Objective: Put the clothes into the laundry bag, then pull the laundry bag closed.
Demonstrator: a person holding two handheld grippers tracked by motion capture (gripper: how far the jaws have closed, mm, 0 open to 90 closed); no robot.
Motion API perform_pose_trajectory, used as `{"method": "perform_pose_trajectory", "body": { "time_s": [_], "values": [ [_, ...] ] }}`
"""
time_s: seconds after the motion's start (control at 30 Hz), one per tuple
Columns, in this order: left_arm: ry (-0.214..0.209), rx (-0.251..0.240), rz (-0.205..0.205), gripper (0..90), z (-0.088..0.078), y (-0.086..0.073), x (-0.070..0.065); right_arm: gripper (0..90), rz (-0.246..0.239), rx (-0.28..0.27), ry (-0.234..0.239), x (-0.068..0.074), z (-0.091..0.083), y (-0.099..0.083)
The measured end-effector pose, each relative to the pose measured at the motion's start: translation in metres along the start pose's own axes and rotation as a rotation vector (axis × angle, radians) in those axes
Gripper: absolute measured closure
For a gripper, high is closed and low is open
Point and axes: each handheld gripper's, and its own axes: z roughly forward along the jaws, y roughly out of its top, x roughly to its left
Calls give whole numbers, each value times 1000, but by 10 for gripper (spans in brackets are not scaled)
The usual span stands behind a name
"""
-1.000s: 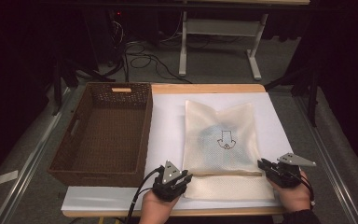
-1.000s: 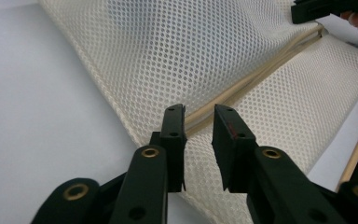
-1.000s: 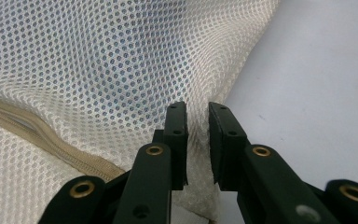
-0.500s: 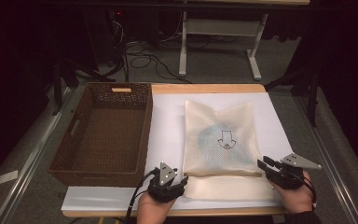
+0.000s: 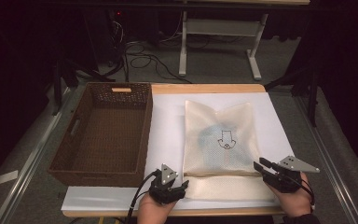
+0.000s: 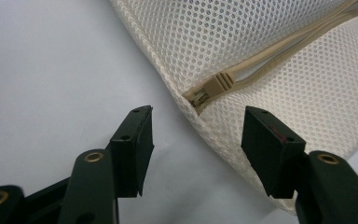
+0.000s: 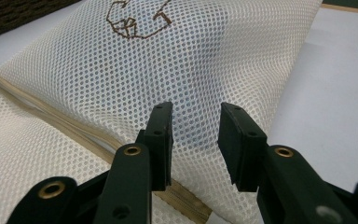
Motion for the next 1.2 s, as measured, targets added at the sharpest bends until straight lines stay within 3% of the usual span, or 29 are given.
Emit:
{"method": "perform_pose_trajectory", "body": {
  "time_s": [0.27, 0.6, 0.87, 0.93, 1.0, 1.13, 1.2],
  "values": [
    [-17, 34, -1, 422, 7, -5, -3, 662, -16, 0, 24, 9, 1, 1],
    [20, 15, -5, 441, 9, -7, -8, 662, -36, 1, 55, 22, 4, 2],
    [-34, 12, -42, 515, 11, -5, -7, 660, -60, 6, 81, 34, 8, 4],
    [-26, 11, -30, 531, 14, -3, -11, 661, -54, 10, 84, 37, 8, 4],
    [-29, 9, -43, 548, 15, -2, -11, 661, -61, 6, 86, 38, 8, 4],
    [-13, 6, -45, 661, 17, -1, -11, 661, -63, 6, 86, 38, 7, 4],
    [-5, 12, -30, 808, 17, -1, -11, 660, -62, 4, 86, 38, 7, 4]
  ]
}}
